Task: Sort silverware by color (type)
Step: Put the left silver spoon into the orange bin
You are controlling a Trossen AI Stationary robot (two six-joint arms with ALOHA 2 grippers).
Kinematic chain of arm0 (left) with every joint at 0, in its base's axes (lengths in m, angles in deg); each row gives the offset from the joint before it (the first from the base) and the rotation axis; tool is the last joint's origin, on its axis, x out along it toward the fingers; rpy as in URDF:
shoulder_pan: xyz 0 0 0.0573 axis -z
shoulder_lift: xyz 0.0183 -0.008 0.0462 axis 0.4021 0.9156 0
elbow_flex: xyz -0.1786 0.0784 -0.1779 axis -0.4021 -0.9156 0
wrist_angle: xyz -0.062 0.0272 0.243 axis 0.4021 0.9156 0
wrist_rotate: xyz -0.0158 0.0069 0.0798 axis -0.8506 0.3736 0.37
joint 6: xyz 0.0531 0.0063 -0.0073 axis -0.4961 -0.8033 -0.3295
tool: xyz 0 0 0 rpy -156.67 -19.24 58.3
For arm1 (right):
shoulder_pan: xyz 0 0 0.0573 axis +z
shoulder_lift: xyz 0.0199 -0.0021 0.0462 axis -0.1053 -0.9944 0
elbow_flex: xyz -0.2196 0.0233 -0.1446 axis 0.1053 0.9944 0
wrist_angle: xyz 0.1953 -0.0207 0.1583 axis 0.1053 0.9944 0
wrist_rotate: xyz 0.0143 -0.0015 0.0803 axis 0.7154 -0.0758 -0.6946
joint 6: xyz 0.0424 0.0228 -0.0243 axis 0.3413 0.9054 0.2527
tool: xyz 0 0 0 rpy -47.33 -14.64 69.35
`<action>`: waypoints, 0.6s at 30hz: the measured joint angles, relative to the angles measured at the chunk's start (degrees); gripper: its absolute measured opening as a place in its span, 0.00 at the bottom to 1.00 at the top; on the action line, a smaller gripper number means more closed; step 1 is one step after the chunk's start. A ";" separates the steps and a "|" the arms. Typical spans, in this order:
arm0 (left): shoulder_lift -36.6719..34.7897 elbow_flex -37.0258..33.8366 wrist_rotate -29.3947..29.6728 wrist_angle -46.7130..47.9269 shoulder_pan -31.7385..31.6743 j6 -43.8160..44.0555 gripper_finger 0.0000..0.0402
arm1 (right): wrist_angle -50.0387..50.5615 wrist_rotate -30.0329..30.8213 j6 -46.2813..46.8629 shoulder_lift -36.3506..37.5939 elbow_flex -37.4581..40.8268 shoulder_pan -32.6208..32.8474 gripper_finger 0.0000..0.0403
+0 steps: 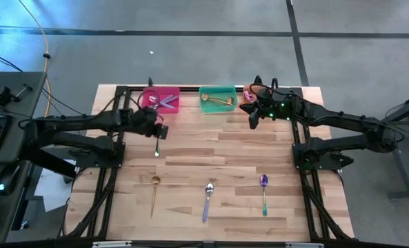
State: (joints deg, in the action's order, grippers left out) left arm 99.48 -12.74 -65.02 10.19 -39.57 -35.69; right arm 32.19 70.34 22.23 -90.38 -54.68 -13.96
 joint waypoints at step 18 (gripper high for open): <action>0.24 -14.65 -0.55 -10.94 3.13 17.88 0.37 | -7.69 -1.14 -0.25 -8.18 0.02 0.00 0.00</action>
State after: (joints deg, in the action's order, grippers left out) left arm 99.72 -27.39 -65.57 -0.75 -36.44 -17.81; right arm 24.51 69.20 21.98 -98.56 -54.66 -13.96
